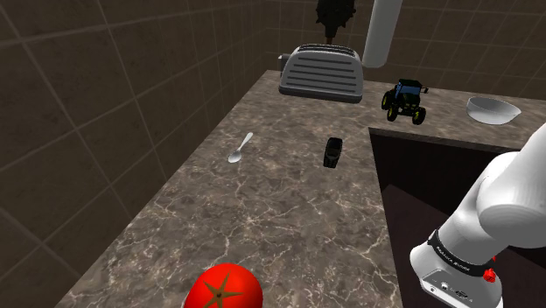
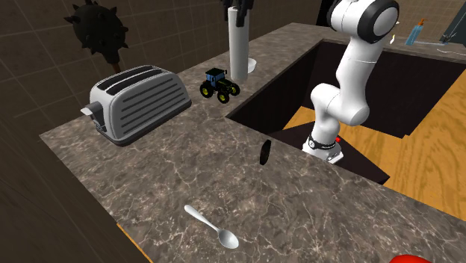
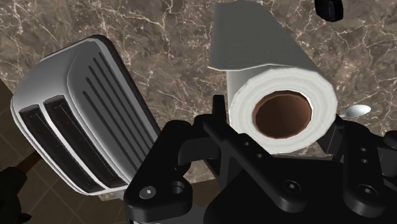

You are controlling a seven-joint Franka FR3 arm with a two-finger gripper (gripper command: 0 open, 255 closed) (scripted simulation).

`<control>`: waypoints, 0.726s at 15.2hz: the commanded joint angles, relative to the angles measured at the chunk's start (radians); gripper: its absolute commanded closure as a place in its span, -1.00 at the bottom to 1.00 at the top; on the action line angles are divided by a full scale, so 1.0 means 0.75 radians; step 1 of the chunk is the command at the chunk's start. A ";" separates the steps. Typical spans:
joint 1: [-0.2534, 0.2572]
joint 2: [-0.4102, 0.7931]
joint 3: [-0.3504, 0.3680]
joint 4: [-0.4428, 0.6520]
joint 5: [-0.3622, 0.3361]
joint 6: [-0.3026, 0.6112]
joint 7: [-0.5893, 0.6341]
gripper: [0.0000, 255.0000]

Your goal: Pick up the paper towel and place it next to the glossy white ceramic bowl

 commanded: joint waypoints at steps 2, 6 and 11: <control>-0.027 -0.129 -0.032 -0.191 -0.030 0.069 -0.067 1.00; -0.066 -0.260 -0.088 -0.362 -0.070 0.121 -0.166 1.00; -0.112 -0.386 -0.171 -0.516 -0.126 0.168 -0.297 1.00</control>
